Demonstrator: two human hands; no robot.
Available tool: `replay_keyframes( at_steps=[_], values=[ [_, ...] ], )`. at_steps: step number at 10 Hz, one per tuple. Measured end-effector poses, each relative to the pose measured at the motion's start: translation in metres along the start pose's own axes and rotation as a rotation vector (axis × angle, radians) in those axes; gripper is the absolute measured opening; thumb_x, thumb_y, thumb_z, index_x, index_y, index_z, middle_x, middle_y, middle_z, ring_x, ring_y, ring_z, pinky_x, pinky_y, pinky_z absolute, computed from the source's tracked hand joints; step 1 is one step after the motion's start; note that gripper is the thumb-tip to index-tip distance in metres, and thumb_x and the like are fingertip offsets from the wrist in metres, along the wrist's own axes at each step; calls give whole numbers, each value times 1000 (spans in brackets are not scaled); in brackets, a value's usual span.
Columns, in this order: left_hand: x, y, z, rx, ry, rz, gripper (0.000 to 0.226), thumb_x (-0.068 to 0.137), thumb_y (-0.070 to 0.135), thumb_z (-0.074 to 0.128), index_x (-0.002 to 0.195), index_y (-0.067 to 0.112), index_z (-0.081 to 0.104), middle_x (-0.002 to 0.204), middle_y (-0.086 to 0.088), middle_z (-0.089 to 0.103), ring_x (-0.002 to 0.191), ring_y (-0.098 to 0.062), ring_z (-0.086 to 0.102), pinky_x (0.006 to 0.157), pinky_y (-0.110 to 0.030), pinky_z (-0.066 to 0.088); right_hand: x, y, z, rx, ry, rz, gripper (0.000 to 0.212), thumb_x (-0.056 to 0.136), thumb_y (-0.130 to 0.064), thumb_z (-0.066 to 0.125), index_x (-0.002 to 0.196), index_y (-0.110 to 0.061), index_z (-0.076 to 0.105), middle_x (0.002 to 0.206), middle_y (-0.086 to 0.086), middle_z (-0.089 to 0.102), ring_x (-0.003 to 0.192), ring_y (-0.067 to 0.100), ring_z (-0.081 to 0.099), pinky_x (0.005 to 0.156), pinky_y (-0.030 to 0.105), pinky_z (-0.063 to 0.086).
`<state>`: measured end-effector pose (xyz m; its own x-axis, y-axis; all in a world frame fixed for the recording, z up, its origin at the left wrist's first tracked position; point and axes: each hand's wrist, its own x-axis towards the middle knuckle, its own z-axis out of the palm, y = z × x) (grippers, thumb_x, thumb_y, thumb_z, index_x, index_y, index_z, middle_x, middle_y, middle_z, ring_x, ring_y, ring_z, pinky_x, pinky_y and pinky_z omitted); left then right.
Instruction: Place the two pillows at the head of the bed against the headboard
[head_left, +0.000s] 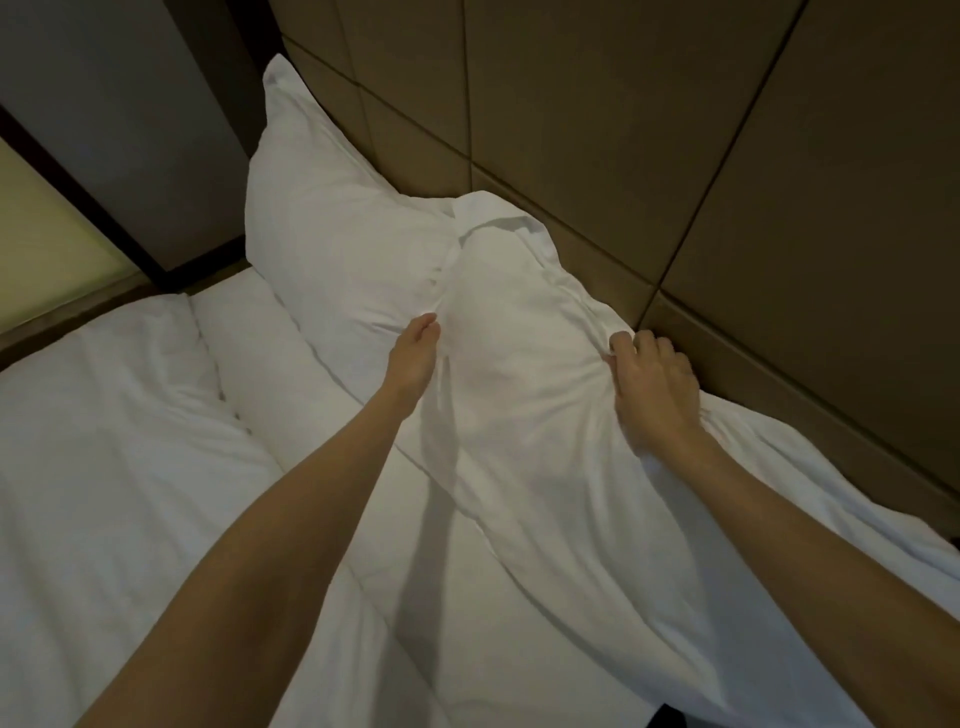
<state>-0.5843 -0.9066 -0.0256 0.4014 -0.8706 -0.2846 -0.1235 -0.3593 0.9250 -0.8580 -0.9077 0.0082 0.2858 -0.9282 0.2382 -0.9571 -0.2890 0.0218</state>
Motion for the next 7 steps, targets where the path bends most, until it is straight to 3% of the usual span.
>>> replay_keyframes(
  at_steps=[1, 2, 3, 4, 6, 7],
  values=[
    [-11, -6, 0, -59, 86, -34, 40, 92, 29, 44, 129, 18, 53, 128, -4, 59, 116, -24, 56, 105, -41, 41, -12, -6, 4, -34, 142, -88, 37, 83, -5, 55, 120, -9, 52, 125, 21, 56, 106, 41, 54, 83, 48, 44],
    [-24, -5, -5, -100, 208, -33, 38, 89, 25, 42, 123, 17, 57, 122, -6, 62, 109, -24, 60, 99, -39, 46, -38, -16, 24, -132, 145, -594, 46, 86, -21, 56, 131, -16, 51, 142, 16, 49, 129, 39, 46, 100, 52, 40],
    [-39, -7, -11, -69, 249, -6, 36, 90, 24, 39, 119, 16, 59, 120, -4, 63, 104, -21, 61, 90, -32, 46, -41, -1, 32, -396, -141, -820, 54, 88, -46, 48, 139, -30, 43, 154, 3, 33, 141, 29, 30, 111, 50, 28],
    [-59, -12, -17, -26, 236, -13, 34, 91, 22, 40, 117, 15, 60, 115, -3, 63, 101, -21, 61, 87, -33, 46, -31, 3, 27, -407, -244, -705, 52, 88, -48, 46, 138, -33, 44, 156, 0, 30, 143, 29, 26, 113, 52, 23],
    [-102, -20, -25, -37, 191, -32, 32, 92, 12, 37, 107, 7, 64, 98, -8, 68, 88, -21, 63, 79, -27, 43, -42, -14, 8, -256, -192, -754, 30, 85, -21, 52, 110, -11, 64, 126, 13, 61, 120, 35, 53, 103, 47, 38],
    [-121, -12, -40, -96, 220, -31, 30, 90, 10, 37, 103, 8, 64, 90, -9, 69, 78, -20, 63, 73, -25, 44, -48, -27, -11, -49, -165, -712, 17, 84, -12, 53, 93, -8, 67, 100, 12, 69, 92, 32, 62, 90, 41, 44]
  ],
)
